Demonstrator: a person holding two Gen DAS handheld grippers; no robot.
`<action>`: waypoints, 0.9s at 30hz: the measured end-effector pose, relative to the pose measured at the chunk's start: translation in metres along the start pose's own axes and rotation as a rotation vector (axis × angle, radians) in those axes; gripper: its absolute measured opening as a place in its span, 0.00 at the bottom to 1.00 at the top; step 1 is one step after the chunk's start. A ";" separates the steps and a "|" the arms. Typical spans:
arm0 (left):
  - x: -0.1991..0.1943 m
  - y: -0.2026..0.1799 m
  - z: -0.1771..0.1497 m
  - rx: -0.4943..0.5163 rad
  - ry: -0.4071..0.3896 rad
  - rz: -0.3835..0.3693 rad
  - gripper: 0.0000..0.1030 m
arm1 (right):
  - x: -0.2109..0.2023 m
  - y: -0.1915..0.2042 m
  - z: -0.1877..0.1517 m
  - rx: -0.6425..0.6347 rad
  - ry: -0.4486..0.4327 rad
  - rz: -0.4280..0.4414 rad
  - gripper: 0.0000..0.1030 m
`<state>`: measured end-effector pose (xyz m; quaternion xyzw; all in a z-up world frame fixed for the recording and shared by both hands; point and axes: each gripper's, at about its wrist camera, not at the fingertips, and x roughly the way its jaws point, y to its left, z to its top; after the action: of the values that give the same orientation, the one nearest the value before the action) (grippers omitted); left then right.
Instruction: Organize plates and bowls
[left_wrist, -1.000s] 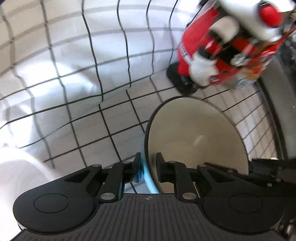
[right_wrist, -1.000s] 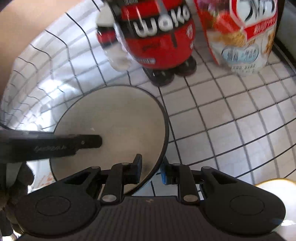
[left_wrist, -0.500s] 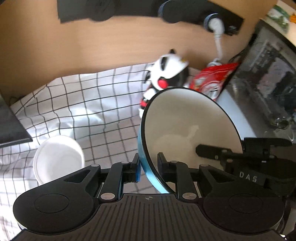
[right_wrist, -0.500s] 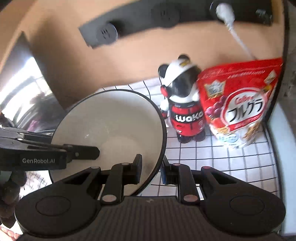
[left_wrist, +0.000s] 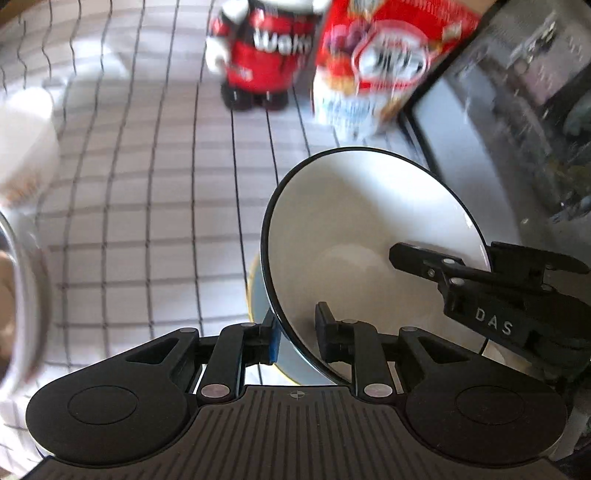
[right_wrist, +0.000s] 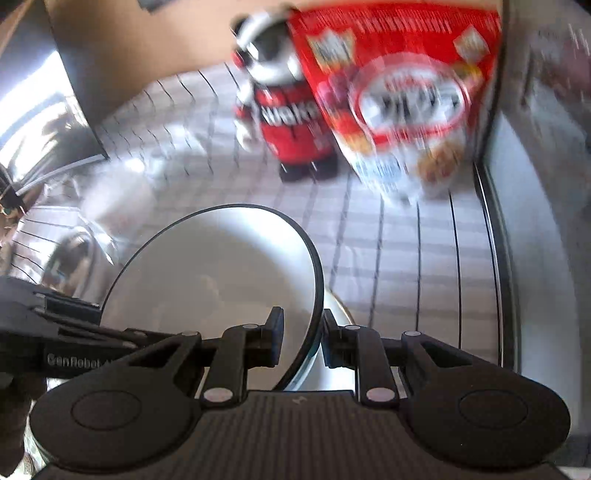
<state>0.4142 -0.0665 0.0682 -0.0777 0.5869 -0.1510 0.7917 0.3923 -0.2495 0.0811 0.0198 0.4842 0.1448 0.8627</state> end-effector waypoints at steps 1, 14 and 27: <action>0.006 -0.003 -0.004 0.001 0.006 0.009 0.23 | 0.005 -0.005 -0.006 0.016 0.011 0.003 0.20; 0.027 -0.011 -0.017 0.041 0.020 0.037 0.23 | 0.016 -0.014 -0.034 0.038 -0.007 -0.009 0.20; 0.025 0.006 -0.002 0.001 0.077 -0.047 0.29 | 0.032 -0.017 -0.026 0.054 0.059 0.018 0.19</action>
<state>0.4201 -0.0690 0.0435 -0.0852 0.6150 -0.1728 0.7646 0.3899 -0.2597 0.0375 0.0430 0.5128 0.1398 0.8460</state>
